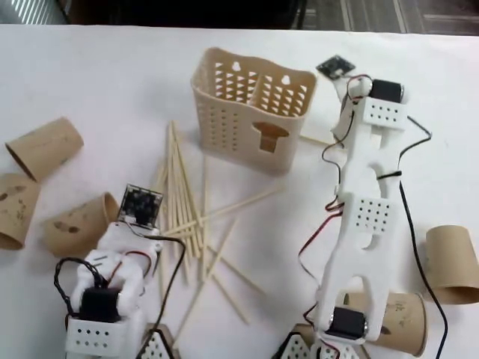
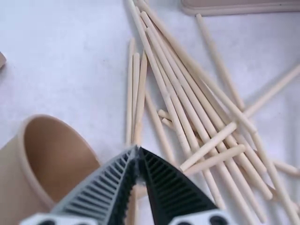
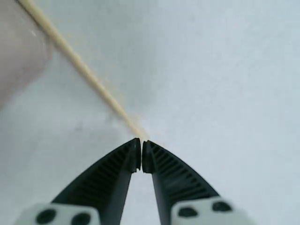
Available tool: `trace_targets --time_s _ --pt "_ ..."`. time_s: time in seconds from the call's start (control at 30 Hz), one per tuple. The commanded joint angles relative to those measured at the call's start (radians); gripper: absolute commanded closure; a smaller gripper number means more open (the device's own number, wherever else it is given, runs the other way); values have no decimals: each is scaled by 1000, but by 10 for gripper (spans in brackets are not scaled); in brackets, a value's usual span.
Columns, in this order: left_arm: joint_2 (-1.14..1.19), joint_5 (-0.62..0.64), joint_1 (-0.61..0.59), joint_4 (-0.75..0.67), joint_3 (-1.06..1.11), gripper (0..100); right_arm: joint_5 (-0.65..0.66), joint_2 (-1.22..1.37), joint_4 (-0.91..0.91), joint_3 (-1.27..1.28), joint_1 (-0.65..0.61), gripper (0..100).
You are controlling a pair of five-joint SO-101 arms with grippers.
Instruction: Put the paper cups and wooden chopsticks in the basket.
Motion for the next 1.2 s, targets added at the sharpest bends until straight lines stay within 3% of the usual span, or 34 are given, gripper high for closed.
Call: trace_targets --time_s 0.0,0.17,0.37,0.57,1.0,1.17 --pt "-8 -5 1 -21 -5 976 0 -64 -124 11 1 978" --pt "-8 -5 1 -21 -5 976 -173 54 -214 20 12 978" --pt "-8 -5 1 -23 -5 976 -209 105 70 -15 -7 978" --pt "-8 -5 1 -26 -5 976 -292 96 84 40 -2 978" --pt "-8 -5 1 -28 -5 976 -290 -378 77 783 -110 979" --pt "-8 -5 1 -28 -5 976 -290 -484 71 850 -114 979"
